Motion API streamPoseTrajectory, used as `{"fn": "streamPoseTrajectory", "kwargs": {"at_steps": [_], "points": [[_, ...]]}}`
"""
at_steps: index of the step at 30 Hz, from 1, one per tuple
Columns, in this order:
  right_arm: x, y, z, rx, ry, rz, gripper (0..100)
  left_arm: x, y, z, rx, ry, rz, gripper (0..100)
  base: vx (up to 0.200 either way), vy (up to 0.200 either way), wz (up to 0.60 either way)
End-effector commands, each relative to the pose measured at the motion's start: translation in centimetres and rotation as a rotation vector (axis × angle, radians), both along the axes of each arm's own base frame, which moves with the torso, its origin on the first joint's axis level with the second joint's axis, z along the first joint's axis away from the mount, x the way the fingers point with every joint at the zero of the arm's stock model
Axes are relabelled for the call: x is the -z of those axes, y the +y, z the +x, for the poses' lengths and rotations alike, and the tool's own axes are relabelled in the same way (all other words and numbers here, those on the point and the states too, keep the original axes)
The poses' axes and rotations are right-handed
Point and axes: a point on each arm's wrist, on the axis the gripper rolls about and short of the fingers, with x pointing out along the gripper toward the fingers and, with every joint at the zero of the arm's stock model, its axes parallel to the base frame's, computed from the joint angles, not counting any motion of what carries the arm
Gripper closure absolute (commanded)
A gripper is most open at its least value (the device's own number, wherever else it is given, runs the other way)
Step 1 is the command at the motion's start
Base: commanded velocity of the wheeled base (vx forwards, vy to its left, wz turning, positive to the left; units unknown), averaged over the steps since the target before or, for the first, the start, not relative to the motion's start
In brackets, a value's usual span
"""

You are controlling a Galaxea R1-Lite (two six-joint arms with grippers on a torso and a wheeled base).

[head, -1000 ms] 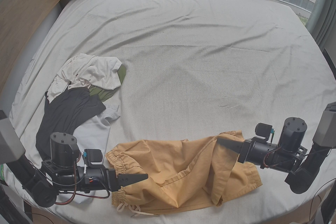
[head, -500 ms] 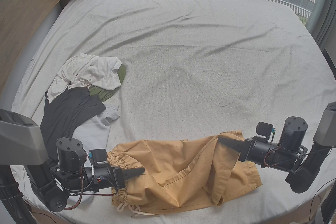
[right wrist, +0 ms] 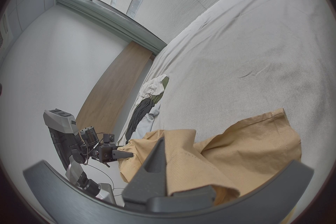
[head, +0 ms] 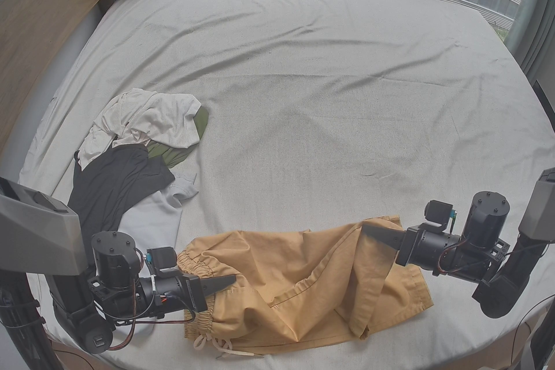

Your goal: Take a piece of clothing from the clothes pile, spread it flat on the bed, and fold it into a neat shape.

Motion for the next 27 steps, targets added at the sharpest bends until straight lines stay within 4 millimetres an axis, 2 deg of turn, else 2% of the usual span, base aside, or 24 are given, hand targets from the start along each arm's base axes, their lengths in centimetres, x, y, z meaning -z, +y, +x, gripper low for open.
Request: {"fn": "streamPoseTrajectory", "kwargs": {"at_steps": [1, 15, 20, 23, 27], "points": [[-0.5, -0.5, 0.1, 0.002, -0.017, 0.01, 100, -1.6, 0.0, 0.0, 0.003, -0.066, -0.031, 100, 0.0, 0.0, 0.0], [-3.0, -1.8, -0.3, -0.009, -0.076, 0.071, 100, -3.8, 0.1, 0.5, -0.009, -0.162, -0.072, 100, 0.0, 0.0, 0.0], [-3.7, -2.2, -0.3, -0.021, -0.099, 0.085, 100, -4.9, 0.2, 1.0, -0.027, -0.222, -0.09, 100, 0.0, 0.0, 0.0], [-4.0, -2.5, -0.2, -0.013, -0.113, 0.089, 100, -6.4, 0.9, 1.1, -0.054, -0.274, -0.114, 100, 0.0, 0.0, 0.0], [-4.3, -2.7, -0.1, -0.019, -0.124, 0.094, 100, -7.3, 1.3, 1.3, -0.072, -0.314, -0.127, 100, 0.0, 0.0, 0.0]]}}
